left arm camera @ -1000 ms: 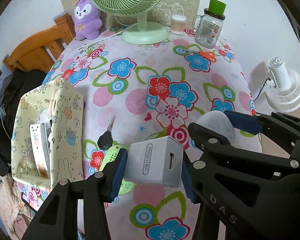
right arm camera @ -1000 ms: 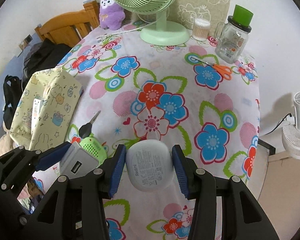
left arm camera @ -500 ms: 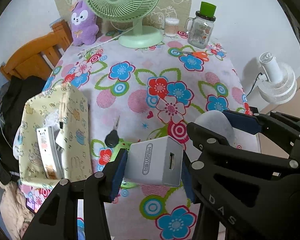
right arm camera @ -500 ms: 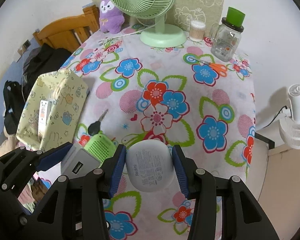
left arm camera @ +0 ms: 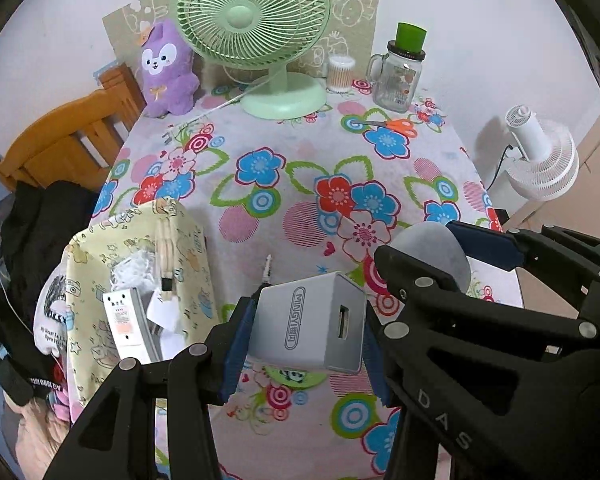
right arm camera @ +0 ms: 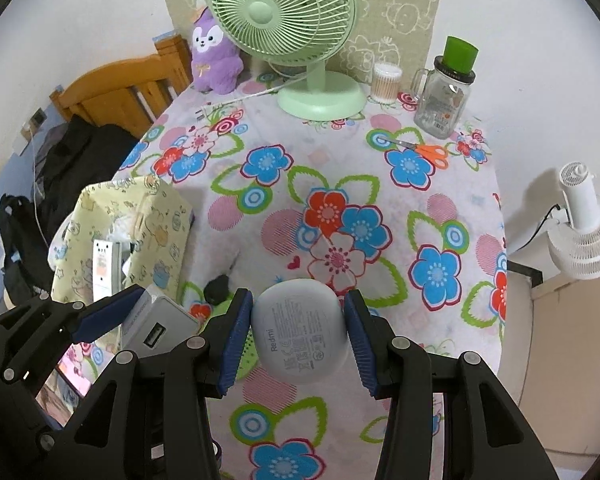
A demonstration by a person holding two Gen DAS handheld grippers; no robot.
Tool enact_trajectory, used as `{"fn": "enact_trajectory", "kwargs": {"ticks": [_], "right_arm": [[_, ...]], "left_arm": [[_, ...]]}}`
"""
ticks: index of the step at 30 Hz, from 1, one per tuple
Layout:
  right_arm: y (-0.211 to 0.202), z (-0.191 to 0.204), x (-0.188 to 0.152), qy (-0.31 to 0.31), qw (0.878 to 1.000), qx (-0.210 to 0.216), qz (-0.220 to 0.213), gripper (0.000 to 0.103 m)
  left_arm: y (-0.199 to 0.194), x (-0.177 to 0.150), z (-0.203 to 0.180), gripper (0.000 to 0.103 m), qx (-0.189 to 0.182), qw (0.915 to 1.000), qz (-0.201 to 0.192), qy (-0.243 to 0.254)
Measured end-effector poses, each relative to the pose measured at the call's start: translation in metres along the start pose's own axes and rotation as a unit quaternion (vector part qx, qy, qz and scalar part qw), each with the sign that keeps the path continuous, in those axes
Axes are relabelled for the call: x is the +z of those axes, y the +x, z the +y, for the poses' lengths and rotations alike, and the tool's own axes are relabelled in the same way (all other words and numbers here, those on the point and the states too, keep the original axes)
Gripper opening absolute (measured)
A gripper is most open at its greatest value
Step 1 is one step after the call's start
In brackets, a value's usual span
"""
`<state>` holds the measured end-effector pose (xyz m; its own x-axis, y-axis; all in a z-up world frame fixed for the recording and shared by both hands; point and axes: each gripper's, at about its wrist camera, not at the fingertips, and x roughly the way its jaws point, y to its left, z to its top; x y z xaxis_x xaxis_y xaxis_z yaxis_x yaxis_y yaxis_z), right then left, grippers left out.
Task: Organize rigid objects
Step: 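Carry the charger with the left tool toward the basket while the right tool carries the case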
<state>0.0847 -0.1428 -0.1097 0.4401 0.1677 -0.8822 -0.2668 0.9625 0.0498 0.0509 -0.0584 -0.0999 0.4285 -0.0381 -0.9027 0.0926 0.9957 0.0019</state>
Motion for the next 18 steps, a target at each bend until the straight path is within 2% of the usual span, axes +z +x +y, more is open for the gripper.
{"fn": "enact_trajectory", "kwargs": {"ticks": [18], "right_arm": [[0.008, 0.066, 0.012, 0.018, 1.0, -0.012, -0.014, 0.05]], "left_arm": [[-0.006, -0.004, 0.068, 0.053, -0.008, 0.9997, -0.012, 0.021]]}}
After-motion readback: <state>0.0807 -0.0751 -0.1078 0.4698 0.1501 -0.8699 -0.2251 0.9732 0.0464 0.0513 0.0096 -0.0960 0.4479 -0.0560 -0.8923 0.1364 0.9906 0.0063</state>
